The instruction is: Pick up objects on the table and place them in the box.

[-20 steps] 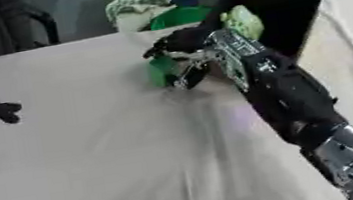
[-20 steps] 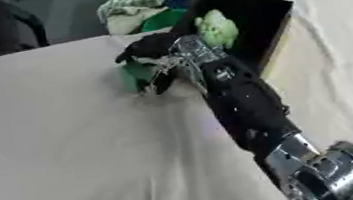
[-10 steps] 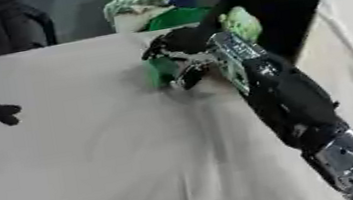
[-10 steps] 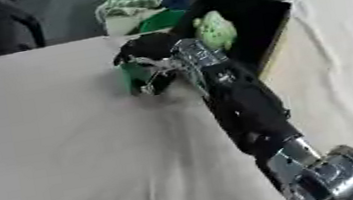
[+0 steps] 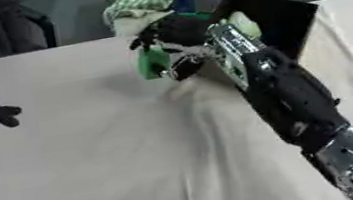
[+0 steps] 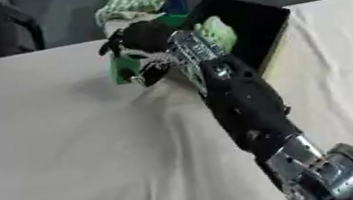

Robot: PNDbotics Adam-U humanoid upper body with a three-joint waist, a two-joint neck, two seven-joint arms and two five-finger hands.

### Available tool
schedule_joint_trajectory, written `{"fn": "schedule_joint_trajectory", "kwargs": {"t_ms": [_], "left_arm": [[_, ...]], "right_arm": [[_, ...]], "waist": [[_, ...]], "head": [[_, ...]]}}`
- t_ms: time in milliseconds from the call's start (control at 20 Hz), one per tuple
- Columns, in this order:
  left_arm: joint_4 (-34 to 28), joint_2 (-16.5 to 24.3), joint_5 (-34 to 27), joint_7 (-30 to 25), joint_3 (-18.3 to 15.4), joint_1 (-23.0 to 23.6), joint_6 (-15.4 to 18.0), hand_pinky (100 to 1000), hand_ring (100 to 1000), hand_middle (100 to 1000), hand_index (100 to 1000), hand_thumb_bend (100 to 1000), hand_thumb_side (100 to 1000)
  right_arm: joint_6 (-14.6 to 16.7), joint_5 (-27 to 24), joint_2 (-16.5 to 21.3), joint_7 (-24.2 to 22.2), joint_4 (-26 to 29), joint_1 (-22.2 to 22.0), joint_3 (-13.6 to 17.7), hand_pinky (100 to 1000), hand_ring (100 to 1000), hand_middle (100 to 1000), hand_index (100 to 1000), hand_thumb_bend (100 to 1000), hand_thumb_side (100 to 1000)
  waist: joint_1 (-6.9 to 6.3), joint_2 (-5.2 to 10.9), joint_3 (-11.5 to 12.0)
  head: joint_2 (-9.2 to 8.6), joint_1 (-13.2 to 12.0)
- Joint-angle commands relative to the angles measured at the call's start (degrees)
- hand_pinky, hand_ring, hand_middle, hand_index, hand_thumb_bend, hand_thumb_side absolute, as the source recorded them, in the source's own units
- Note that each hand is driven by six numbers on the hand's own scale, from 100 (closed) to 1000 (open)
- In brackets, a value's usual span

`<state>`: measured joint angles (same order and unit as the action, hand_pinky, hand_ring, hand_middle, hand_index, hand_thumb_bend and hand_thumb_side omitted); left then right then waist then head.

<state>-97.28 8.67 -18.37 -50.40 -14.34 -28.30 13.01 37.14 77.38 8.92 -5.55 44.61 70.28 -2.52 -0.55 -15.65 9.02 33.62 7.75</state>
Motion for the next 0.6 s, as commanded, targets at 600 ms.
{"fn": "schedule_joint_trajectory", "kwargs": {"t_ms": [600], "left_arm": [[-3.6,1.9,0.3,-0.4,-0.5,1.0,-1.2,813,630,627,865,100,724]], "right_arm": [[-3.8,-5.4,8.1,-0.5,0.9,3.1,2.7,683,401,210,895,100,132]], "waist": [[1.51,2.98,-3.9]], "head": [[-1.24,-1.2]]}}
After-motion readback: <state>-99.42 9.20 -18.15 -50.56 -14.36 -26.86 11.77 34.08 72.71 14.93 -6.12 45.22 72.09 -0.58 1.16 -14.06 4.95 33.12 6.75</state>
